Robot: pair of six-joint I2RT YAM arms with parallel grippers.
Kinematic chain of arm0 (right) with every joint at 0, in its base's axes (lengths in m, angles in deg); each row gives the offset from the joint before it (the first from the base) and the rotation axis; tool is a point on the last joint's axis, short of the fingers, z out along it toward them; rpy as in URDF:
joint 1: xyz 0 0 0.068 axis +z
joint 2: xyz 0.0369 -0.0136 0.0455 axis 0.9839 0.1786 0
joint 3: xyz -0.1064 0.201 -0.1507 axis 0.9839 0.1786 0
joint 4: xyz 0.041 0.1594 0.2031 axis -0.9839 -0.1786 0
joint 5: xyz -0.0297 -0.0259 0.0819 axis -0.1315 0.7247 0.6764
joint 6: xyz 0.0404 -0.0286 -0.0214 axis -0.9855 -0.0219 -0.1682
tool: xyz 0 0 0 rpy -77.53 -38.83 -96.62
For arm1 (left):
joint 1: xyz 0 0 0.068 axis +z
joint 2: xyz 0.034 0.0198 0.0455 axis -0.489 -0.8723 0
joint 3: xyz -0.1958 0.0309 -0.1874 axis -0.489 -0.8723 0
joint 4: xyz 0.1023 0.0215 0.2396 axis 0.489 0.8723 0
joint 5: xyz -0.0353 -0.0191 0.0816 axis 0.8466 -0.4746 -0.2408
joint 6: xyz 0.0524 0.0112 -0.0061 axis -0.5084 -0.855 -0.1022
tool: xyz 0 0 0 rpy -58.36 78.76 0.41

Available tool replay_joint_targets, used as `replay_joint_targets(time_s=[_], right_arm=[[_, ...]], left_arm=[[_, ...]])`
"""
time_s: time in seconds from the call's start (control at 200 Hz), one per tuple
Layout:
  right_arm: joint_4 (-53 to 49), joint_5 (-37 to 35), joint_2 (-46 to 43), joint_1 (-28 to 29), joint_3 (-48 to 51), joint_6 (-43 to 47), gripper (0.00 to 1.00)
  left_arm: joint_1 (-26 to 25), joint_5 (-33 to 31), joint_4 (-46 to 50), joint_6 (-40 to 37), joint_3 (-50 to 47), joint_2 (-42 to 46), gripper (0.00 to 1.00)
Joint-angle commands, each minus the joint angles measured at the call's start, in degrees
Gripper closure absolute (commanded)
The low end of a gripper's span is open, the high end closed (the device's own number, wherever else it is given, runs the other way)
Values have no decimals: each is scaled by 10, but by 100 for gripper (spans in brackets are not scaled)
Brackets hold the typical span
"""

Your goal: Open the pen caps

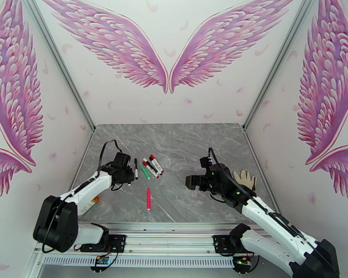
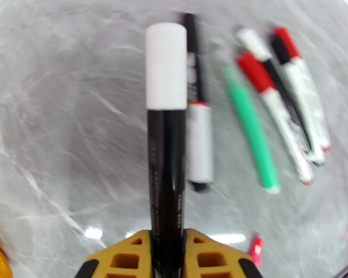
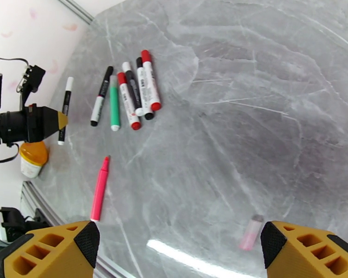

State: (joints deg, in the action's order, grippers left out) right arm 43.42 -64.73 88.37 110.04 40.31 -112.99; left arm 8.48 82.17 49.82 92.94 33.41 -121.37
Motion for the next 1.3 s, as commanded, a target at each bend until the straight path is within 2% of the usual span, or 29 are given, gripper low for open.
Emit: replay_joint_targets(time_s=[0.0,0.245,0.535,0.665,0.895,1.294], right_arm=[[31,56,-7,-9,-7,-35,4],[87,192,8,-60,-6,-93,11],[112,296,32,-108,-16,-126,26],[116,316,54,-108,-20,-126,27],[125,304,89,-107,-24,-135,33],[164,323,122,-104,-26,-151,42]], left_arm=[[-53,39,-21,-11,-9,41,84],[-169,83,-86,-17,4,52,84],[-245,180,-148,-53,22,13,84],[-274,183,-152,-71,38,-2,84],[-301,195,-152,-75,61,-22,84],[-324,210,-153,-69,88,-44,85]])
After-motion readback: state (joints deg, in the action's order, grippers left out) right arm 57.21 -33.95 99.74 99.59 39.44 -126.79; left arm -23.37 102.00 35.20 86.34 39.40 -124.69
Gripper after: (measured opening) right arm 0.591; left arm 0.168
